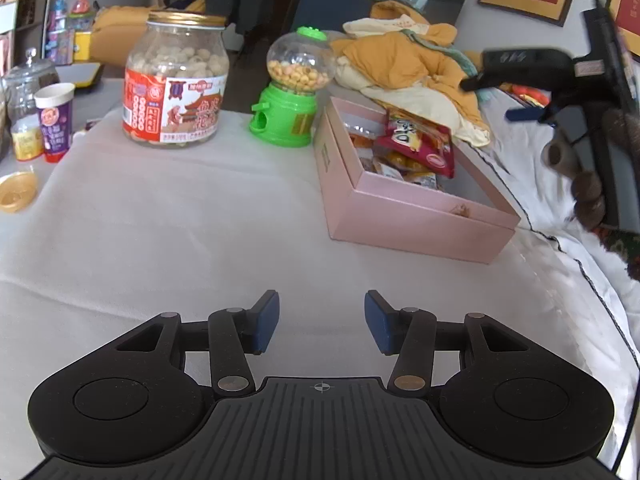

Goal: Organize snacks

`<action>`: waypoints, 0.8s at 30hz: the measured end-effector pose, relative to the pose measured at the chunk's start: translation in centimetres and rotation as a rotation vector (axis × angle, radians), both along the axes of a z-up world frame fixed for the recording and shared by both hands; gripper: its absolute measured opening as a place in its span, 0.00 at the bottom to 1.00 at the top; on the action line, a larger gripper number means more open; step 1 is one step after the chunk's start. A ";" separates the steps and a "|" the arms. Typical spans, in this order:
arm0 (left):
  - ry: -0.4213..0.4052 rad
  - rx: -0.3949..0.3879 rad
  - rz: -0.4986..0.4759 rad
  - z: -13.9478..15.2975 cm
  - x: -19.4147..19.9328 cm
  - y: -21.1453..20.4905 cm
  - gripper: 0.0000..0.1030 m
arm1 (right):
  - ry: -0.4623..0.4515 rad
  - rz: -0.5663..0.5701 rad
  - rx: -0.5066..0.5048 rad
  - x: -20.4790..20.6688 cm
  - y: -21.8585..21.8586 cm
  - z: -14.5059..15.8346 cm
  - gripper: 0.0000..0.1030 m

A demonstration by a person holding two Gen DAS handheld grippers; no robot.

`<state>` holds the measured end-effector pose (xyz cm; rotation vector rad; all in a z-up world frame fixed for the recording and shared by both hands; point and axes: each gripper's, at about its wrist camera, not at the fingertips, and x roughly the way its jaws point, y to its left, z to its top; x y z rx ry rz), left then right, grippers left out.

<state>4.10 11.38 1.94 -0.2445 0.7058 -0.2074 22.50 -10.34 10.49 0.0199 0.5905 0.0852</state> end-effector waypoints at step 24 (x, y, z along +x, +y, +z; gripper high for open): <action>-0.067 0.291 0.052 -2.2 -2.0 -6.4 0.53 | 0.131 0.140 -0.060 -15.9 2.1 -12.9 0.82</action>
